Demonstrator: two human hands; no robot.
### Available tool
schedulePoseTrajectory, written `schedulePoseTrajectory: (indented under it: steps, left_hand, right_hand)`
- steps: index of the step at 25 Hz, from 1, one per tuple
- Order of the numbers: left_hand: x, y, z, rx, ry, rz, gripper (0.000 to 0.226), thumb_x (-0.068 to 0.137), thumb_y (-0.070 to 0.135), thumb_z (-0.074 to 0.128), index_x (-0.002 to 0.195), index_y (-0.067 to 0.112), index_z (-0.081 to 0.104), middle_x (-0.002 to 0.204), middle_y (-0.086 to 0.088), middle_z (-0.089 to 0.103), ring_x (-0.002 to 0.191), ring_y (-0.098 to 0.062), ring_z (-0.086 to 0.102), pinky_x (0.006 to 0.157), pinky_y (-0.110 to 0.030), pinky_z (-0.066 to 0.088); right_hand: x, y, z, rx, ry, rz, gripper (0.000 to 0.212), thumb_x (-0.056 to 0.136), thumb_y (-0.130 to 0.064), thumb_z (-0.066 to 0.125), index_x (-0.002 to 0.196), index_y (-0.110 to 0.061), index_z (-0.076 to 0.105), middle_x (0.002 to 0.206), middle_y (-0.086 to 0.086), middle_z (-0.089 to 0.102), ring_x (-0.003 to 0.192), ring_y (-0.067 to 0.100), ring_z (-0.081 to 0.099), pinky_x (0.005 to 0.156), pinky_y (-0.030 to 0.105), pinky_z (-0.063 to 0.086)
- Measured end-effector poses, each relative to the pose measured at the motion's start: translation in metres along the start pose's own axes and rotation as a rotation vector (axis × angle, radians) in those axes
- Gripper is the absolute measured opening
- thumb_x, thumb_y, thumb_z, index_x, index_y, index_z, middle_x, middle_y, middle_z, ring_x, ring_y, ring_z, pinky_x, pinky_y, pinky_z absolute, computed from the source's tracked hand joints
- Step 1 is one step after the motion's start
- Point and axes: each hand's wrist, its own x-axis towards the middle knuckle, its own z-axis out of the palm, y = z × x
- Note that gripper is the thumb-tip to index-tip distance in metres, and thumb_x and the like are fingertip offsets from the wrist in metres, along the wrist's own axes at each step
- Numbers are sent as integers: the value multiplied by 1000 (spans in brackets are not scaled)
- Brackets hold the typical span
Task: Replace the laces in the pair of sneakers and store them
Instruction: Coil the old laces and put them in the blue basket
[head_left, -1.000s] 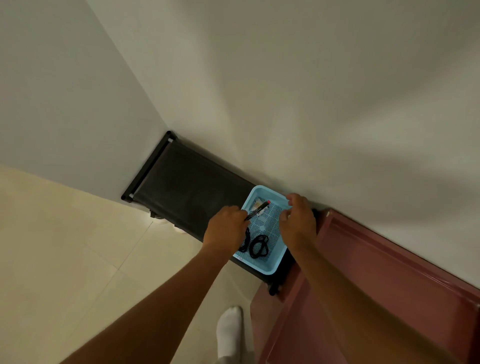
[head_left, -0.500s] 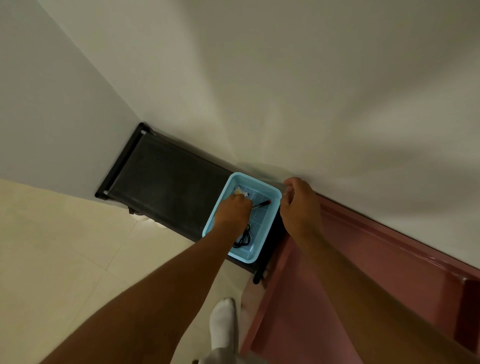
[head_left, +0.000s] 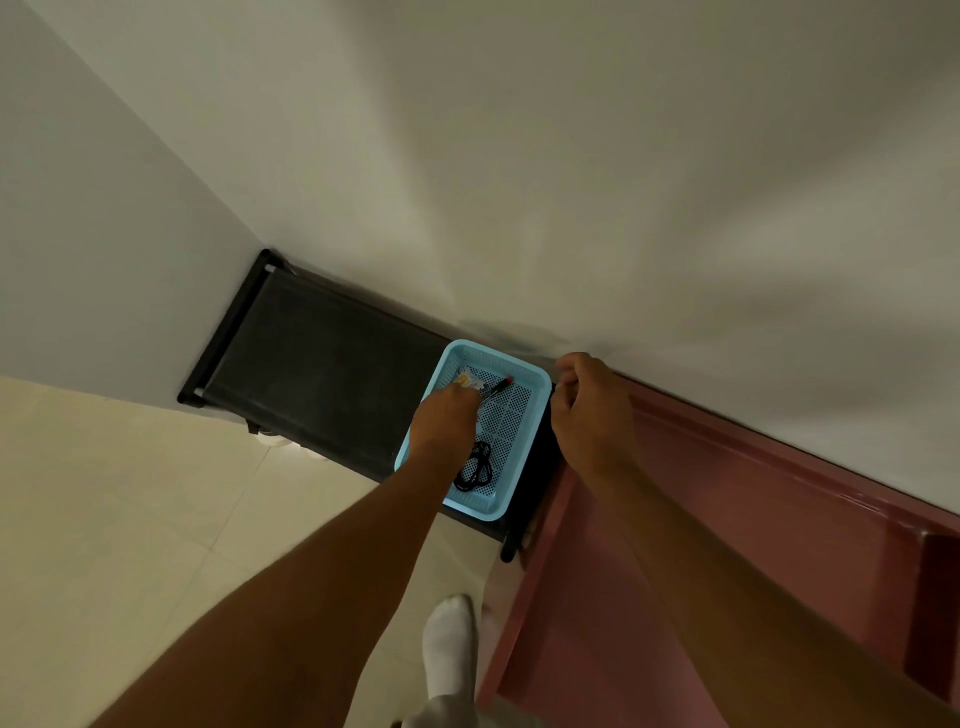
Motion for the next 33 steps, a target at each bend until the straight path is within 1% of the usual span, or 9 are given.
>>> schedulePoseTrajectory:
  steps: [4,7,10,14,17,20,23,27,33]
  left_hand:
    - [-6,-2,-5,-50,39,4,20,101,23,62,113,7,66,110,-10,67,99,-27,69,83,-37,55]
    - [-21,1,-13,-79,107,60,30,102,35,59,123,13,59,115,-6,67,102,-23,67,82,-34,53]
    - [-44,19,-26,-37,138,134,50,103,52,47,141,19,47,134,-6,60,119,-24,60,94,-41,56]
    - [-77,70,-41,25,211,300,70,103,59,30,158,16,31,155,-13,44,142,-35,42,115,-53,38]
    - [-101,128,-44,26,197,442,75,101,62,30,164,24,17,165,-13,28,152,-37,26,120,-59,27]
    - [-126,198,-32,53,137,572,76,99,67,32,164,36,6,171,-8,12,157,-35,14,123,-61,20]
    - [-153,264,-7,67,81,701,79,97,68,37,163,41,1,173,-3,2,158,-33,5,122,-63,16]
    - [-195,368,44,175,9,884,81,95,70,34,163,39,2,173,-5,3,159,-33,1,122,-67,14]
    - [-224,495,132,302,-52,1140,82,96,71,28,163,35,-3,172,-8,1,158,-34,0,123,-66,9]
  right_hand:
    - [-6,0,-9,-37,-12,2,26,93,-9,60,119,-15,63,107,-1,64,95,17,60,81,36,53]
    - [-20,4,-22,-103,-21,-11,29,94,-15,60,123,-12,63,118,5,64,108,24,61,89,37,51]
    - [-42,7,-52,-201,-33,-50,41,97,-24,61,136,-11,57,133,7,59,123,27,55,103,37,47]
    - [-73,26,-101,-325,43,-25,58,99,-39,56,150,-11,44,151,9,47,139,30,43,114,45,41]
    - [-100,52,-144,-348,118,48,66,99,-43,54,154,-10,39,157,12,41,145,32,36,118,47,36]
    - [-139,95,-196,-338,209,165,69,96,-43,54,154,-9,40,156,14,42,144,36,37,117,51,36]
    - [-185,145,-245,-365,260,286,72,95,-45,50,156,-10,36,157,14,40,144,35,35,118,50,35]
    - [-263,244,-293,-328,345,476,68,98,-40,53,156,-10,34,160,14,36,147,35,32,117,52,36]
    - [-350,386,-305,-325,333,715,68,100,-41,55,157,-13,31,161,12,33,148,33,31,116,49,38]
